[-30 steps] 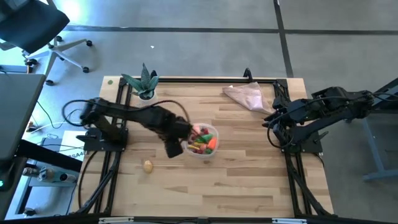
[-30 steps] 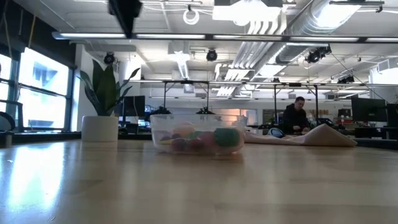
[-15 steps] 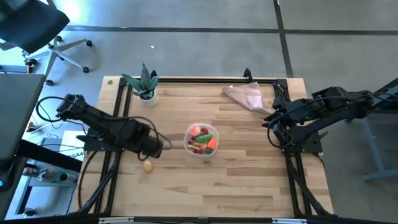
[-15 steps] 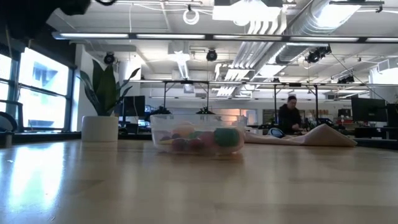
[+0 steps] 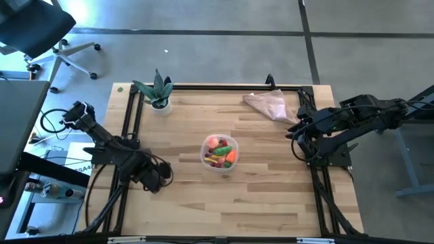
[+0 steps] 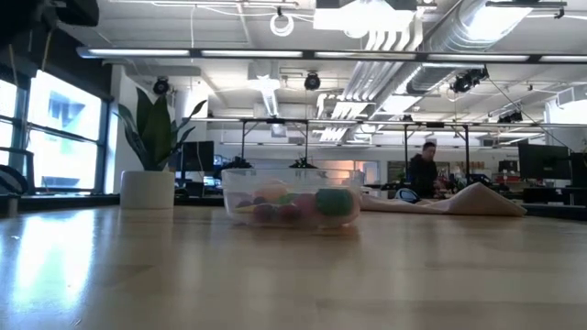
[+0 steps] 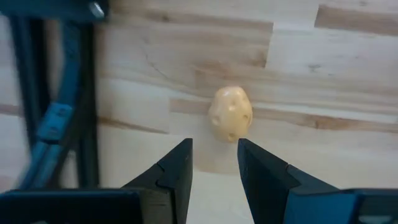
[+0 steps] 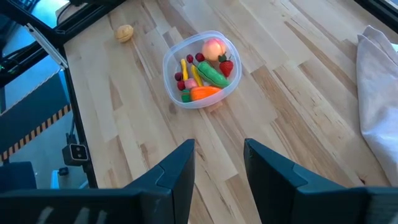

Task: Pick and placing Produce into tupperware
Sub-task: Put the brown potato into the transparent bin

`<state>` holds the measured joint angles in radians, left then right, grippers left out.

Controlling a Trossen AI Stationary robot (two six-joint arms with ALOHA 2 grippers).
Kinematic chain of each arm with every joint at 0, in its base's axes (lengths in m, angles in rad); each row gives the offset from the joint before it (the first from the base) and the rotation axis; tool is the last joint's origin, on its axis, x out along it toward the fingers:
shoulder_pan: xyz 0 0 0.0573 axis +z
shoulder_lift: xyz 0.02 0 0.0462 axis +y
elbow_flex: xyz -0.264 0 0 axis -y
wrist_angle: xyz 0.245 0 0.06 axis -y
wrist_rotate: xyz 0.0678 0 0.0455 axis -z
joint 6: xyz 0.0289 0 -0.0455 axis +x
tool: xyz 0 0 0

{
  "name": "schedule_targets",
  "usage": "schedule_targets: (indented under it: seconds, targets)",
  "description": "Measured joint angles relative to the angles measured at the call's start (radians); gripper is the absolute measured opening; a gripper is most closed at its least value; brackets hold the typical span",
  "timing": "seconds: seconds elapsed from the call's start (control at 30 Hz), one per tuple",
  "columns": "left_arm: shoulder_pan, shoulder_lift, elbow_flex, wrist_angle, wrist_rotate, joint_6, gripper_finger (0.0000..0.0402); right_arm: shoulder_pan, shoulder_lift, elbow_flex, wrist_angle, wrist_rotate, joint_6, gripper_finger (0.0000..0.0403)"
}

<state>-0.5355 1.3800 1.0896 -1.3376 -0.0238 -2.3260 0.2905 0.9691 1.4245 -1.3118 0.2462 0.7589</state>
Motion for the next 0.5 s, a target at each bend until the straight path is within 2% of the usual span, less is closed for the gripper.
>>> schedule_targets:
  seconds: [0.17, 0.37, 0.5]
  targets:
    - [-0.001, 0.000, -0.093, 0.144, 0.034, -0.055, 0.0117, 0.000, 0.000, 0.000, 0.000, 0.000, 0.000, 0.0130]
    - [-0.002, 0.006, -0.183, 0.228, 0.132, -0.103, 0.0117, 0.000, 0.000, 0.000, 0.000, 0.000, 0.000, 0.0130]
    - [-0.001, 0.005, -0.200, 0.250, 0.130, -0.079, 0.0117, 0.000, 0.000, 0.000, 0.000, 0.000, 0.000, 0.0130]
